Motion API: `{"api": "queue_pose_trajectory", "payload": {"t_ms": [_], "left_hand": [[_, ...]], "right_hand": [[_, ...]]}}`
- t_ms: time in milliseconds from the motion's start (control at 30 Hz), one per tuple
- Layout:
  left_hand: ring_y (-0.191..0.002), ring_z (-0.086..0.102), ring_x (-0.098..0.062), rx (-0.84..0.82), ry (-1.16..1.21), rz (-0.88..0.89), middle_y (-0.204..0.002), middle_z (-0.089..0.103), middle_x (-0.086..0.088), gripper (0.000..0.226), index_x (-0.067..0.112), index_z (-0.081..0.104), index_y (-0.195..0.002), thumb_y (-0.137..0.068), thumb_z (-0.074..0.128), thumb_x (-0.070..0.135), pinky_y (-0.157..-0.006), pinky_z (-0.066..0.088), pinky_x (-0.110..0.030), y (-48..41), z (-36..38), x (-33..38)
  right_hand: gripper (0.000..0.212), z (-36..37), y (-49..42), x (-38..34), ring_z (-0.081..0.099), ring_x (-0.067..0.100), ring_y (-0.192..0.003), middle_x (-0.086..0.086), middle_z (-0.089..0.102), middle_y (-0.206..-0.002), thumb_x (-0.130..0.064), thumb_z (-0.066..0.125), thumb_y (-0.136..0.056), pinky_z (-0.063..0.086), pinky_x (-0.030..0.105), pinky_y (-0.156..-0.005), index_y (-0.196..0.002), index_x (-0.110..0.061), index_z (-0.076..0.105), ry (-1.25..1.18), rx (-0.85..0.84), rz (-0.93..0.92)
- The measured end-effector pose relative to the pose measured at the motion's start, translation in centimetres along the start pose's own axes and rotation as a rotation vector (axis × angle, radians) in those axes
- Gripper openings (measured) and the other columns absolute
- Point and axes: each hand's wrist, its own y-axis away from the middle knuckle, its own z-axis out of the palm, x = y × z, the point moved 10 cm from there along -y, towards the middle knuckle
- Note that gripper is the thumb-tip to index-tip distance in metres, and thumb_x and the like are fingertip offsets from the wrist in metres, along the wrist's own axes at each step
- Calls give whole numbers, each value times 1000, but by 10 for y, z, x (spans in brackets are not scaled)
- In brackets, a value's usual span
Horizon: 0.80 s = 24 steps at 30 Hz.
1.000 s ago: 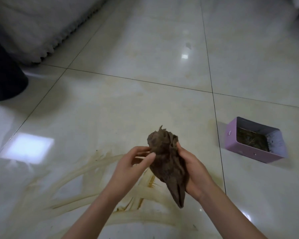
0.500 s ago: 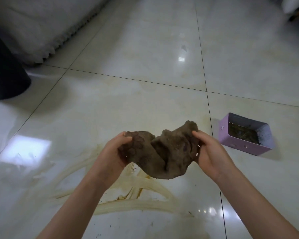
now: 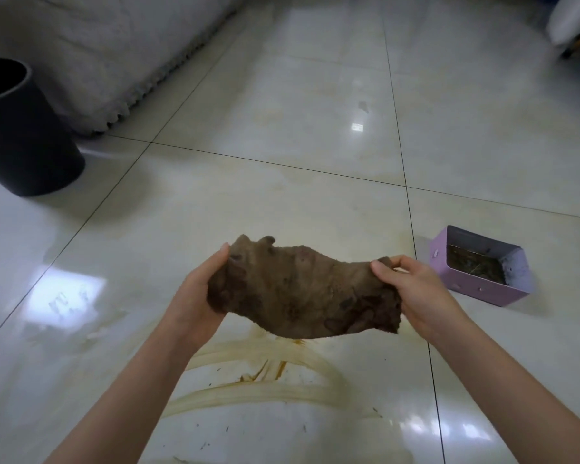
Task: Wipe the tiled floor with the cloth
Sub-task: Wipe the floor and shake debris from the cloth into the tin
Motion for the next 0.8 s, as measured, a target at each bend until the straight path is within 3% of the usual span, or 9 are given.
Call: {"api": "queue_pose_trajectory", "payload": {"t_ms": [67, 200, 267, 367, 467, 633, 733, 800], "left_hand": [[-96, 65, -25, 54, -61, -40, -103, 69, -8, 41, 3, 64, -101, -87, 56, 40, -77, 49, -34, 0, -14, -12], [-93, 66, -31, 148, -47, -103, -105, 65, -18, 53, -2, 57, -111, -77, 69, 36, -68, 54, -36, 1, -37, -25], [-95, 68, -27, 193, -119, -137, -108, 68, -15, 49, 9, 61, -119, -76, 72, 31, -69, 55, -34, 3, -45, -29], [-89, 67, -23, 231, -322, -131, -101, 70, -11, 28, 12, 70, -109, -84, 70, 24, -65, 51, -29, 2, -55, -24], [-77, 64, -23, 273, -450, -82, -95, 71, -13, 9, 11, 70, -95, -91, 64, 16, -61, 52, -30, -2, -61, -13], [-78, 68, -21, 237, -513, -1, -100, 70, -6, 21, 18, 59, -105, -93, 58, 1, -53, 56, -25, -6, -54, -1], [-85, 67, -20, 252, -569, 61, -103, 68, -5, 18, 22, 66, -96, -93, 59, 5, -62, 56, -28, -8, -53, 4], [-91, 66, -20, 287, -577, 77, -99, 70, -6, 11, 22, 71, -87, -92, 64, 14, -72, 55, -30, -9, -55, 5]], "right_hand": [[15, -8, -4, -13, 63, 22, -72, 5, 68, -74, -13, 67, -89, 49, 31, -65, -77, -10, 59, 168, 44, -58], [12, -22, -13, -27, 65, 30, -90, 10, 69, -89, -17, 65, -91, 53, 43, -85, -81, -12, 60, 377, 115, -107], [9, -26, -16, -30, 65, 33, -92, 12, 69, -93, -13, 62, -92, 54, 48, -88, -85, -15, 57, 419, 113, -103], [17, -27, -22, -28, 64, 35, -91, 15, 69, -91, -2, 54, -92, 53, 46, -81, -91, -19, 55, 505, 88, -85], [19, -32, -24, -25, 58, 32, -85, 10, 63, -86, -4, 50, -89, 47, 37, -68, -84, -20, 56, 585, 136, -62], [11, -33, -22, -10, 53, 25, -78, 8, 57, -85, -14, 50, -88, 43, 35, -67, -81, -13, 59, 422, 188, 30], [22, -25, -20, 1, 59, 26, -80, 10, 63, -85, -28, 64, -89, 48, 36, -72, -84, -6, 63, 322, 149, 63], [27, -21, -20, 0, 60, 24, -81, 8, 64, -83, -33, 72, -85, 48, 32, -72, -78, -8, 63, 380, 131, 13]]}}
